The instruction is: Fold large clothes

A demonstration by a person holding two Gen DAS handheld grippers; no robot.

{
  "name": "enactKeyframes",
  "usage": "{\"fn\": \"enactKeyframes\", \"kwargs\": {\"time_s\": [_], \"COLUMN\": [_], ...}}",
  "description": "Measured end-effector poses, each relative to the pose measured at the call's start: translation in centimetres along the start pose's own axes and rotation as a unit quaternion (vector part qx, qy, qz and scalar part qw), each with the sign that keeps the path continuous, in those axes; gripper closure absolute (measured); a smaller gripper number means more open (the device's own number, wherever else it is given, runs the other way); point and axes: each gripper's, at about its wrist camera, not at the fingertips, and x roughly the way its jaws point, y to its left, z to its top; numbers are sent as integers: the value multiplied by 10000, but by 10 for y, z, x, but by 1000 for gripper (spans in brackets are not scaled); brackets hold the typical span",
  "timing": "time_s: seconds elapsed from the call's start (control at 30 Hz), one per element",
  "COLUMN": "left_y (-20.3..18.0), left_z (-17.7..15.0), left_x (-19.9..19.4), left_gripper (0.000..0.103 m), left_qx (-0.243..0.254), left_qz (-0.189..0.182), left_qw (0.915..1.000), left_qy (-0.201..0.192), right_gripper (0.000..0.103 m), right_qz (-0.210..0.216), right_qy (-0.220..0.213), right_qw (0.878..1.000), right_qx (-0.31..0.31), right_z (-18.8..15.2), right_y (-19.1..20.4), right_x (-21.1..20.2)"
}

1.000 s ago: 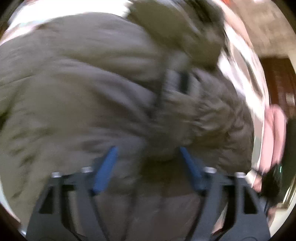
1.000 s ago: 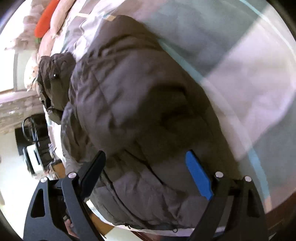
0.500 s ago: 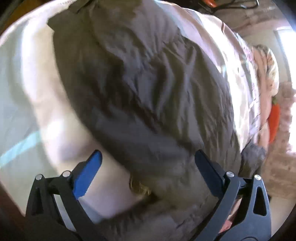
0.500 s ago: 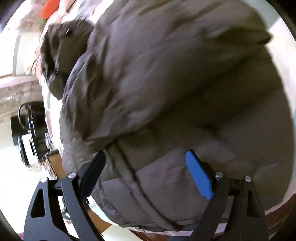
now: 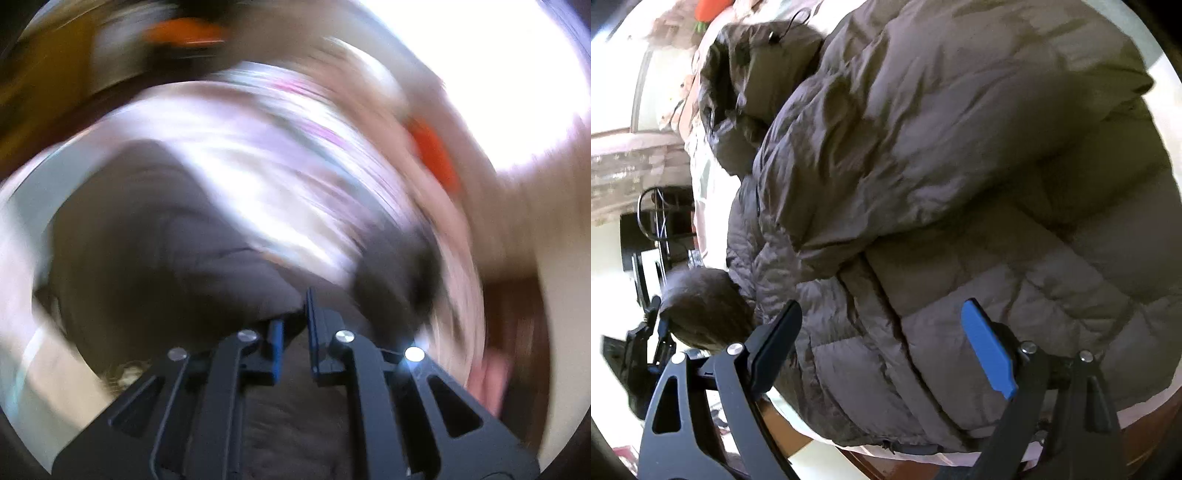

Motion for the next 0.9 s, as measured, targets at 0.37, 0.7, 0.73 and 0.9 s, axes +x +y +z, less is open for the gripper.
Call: {"fn": "enactKeyframes", "kwargs": {"time_s": [0.37,0.7,0.73,0.9], "left_y": [-112,62,71,117], "left_z": [-178,-120,-115,-103], "left_x": [94,68,70,81], "left_gripper": [27,23,23,16], "left_qx": [2208,-779,-927,-1772], "left_qz": [370,818,935,1057], "left_qw": [9389,9715,9705,9598], "left_qy": [2614,2082,2018,1903], "right_gripper": [13,11,6,6], "right_qz": [109,124,-37,-1201], "right_qy": [-348,-195,-216,-597], "right_qw": [9992,9835,9772,9331], "right_qx": [-145,-1796,-2113,-3338], "right_z": [31,11,7,-26], "right_y": [-15,124,146,233], "right_x": [-30,-1,7,58]}}
